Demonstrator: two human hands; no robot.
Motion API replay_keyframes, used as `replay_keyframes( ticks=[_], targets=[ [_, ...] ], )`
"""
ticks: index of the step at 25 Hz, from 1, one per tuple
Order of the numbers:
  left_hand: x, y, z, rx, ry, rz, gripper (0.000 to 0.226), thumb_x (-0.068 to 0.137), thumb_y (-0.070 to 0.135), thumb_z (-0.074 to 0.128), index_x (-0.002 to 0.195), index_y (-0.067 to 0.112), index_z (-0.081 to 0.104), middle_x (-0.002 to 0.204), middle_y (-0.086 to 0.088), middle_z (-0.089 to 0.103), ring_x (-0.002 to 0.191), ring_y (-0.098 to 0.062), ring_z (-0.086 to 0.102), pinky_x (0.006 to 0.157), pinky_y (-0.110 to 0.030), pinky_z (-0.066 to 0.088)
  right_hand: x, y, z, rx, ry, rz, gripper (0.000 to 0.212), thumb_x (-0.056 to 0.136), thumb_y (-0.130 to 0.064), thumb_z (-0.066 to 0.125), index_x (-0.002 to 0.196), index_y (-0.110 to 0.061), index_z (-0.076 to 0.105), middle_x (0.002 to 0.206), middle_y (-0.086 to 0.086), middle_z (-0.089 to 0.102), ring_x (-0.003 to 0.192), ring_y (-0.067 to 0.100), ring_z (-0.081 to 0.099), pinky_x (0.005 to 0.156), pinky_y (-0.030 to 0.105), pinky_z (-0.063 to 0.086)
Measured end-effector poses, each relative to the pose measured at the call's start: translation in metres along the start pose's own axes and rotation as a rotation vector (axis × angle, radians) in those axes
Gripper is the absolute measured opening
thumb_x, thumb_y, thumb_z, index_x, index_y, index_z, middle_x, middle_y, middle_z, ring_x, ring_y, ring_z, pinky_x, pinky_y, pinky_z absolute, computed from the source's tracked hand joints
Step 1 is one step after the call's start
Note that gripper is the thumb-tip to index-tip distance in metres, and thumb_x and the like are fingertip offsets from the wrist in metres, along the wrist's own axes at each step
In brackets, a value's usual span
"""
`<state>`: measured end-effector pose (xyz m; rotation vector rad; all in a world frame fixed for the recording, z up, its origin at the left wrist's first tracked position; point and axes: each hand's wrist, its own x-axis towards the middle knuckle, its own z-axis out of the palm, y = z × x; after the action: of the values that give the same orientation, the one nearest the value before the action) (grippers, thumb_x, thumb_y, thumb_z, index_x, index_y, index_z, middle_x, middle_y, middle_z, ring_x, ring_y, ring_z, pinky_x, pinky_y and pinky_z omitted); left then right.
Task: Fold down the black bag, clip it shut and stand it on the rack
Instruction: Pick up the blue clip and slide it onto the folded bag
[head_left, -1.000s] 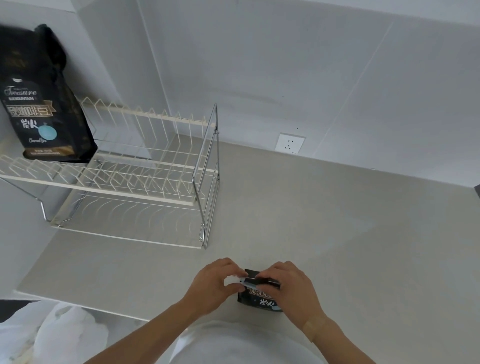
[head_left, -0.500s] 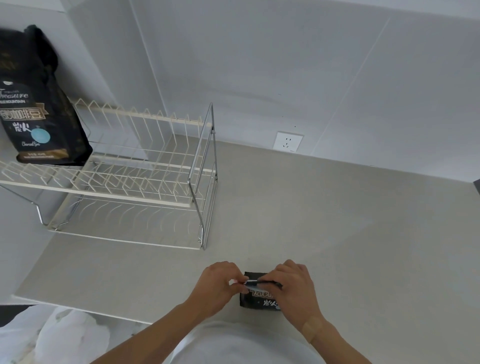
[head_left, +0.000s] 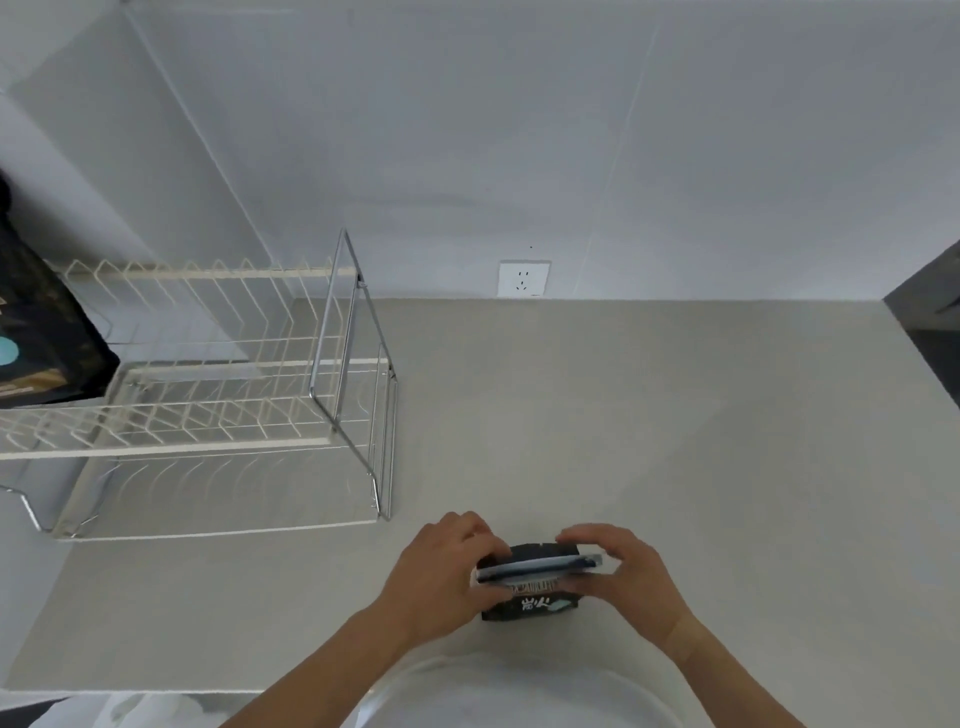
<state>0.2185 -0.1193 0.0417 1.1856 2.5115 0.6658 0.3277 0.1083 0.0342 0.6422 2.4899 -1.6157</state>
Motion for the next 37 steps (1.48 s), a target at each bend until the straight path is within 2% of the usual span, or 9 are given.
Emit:
replay_keyframes(
  ticks=[4,9,14,20,25,28,30,34,37],
  targets=[
    [0.028,0.027,0.009,0.09,-0.042,0.157,0.035,0.084,0.053,0.059,0.11,0.03,0.062,0.102,0.007,0.063,0.091,-0.015,0.052,0.073,-0.026,0.036,-0.005,0.012,-0.003,0.155,-0.005,0.039,0.034,0.063,0.0,0.087,0.091,-0.017,0.079,0.106,0.002,0.075,0.092,-0.003,0.065,0.077,0.002,0.045],
    [0.041,0.038,0.017,0.186,-0.002,0.272,0.031,0.089,0.047,0.05,0.091,0.022,0.068,0.082,0.003,0.066,0.074,-0.018,0.059,0.063,-0.027,0.037,-0.004,0.016,0.009,0.248,0.051,0.063,0.03,0.062,-0.009,0.09,0.087,-0.024,0.081,0.104,-0.007,0.074,0.099,0.001,0.065,0.086,0.008,0.049],
    [0.034,0.038,0.021,0.002,0.052,0.206,0.004,0.083,0.015,0.069,0.079,0.013,0.068,0.077,0.0,0.063,0.07,-0.02,0.056,0.055,-0.035,0.049,-0.003,0.022,0.014,0.271,0.088,0.057,0.025,0.061,-0.009,0.09,0.079,-0.024,0.081,0.091,-0.006,0.077,0.091,0.006,0.067,0.087,0.029,0.054],
    [0.03,0.026,0.019,-0.125,0.06,0.13,0.004,0.084,0.021,0.069,0.086,0.018,0.071,0.08,0.003,0.064,0.073,-0.013,0.055,0.059,-0.028,0.046,-0.014,0.029,0.027,0.157,0.108,-0.016,0.029,0.069,-0.032,0.084,0.092,-0.047,0.074,0.103,-0.025,0.071,0.103,0.003,0.061,0.091,0.022,0.047],
    [0.022,0.008,0.006,-0.093,0.042,0.08,0.029,0.08,0.047,0.069,0.105,0.033,0.069,0.095,0.011,0.066,0.085,-0.007,0.054,0.072,-0.022,0.043,-0.007,0.026,0.032,0.049,-0.054,0.011,0.068,0.056,-0.04,0.088,0.115,-0.053,0.056,0.119,-0.03,0.06,0.113,-0.005,0.054,0.089,0.014,0.038],
    [-0.001,-0.012,0.01,-0.168,-0.054,-0.095,0.072,0.065,0.065,0.071,0.13,0.048,0.044,0.119,0.018,0.051,0.108,-0.001,0.046,0.089,-0.021,0.043,-0.002,0.03,0.032,0.054,-0.104,0.059,0.081,0.052,-0.037,0.09,0.119,-0.052,0.047,0.117,-0.033,0.06,0.11,-0.008,0.055,0.085,0.011,0.041],
    [-0.018,-0.026,0.015,-0.282,-0.147,-0.222,0.095,0.054,0.069,0.076,0.136,0.057,0.027,0.127,0.024,0.043,0.117,0.002,0.039,0.097,-0.021,0.037,0.0,0.035,0.031,0.063,-0.134,0.085,0.089,0.048,-0.034,0.093,0.121,-0.053,0.044,0.115,-0.029,0.063,0.108,-0.005,0.058,0.082,0.01,0.044],
    [-0.03,-0.031,0.029,-0.339,-0.215,-0.324,0.104,0.051,0.059,0.084,0.133,0.06,0.02,0.127,0.03,0.039,0.12,-0.002,0.037,0.103,-0.025,0.034,0.002,0.041,0.029,0.069,-0.175,0.109,0.086,0.045,-0.027,0.095,0.115,-0.052,0.051,0.116,-0.017,0.066,0.103,0.0,0.062,0.08,0.013,0.054],
    [-0.023,-0.028,0.035,-0.332,-0.168,-0.364,0.096,0.053,0.056,0.082,0.133,0.05,0.031,0.124,0.02,0.05,0.117,-0.008,0.044,0.1,-0.032,0.042,0.003,0.041,0.029,0.034,-0.196,0.111,0.08,0.047,-0.024,0.094,0.11,-0.051,0.055,0.112,-0.019,0.068,0.101,0.005,0.065,0.087,0.029,0.058]
  ],
)
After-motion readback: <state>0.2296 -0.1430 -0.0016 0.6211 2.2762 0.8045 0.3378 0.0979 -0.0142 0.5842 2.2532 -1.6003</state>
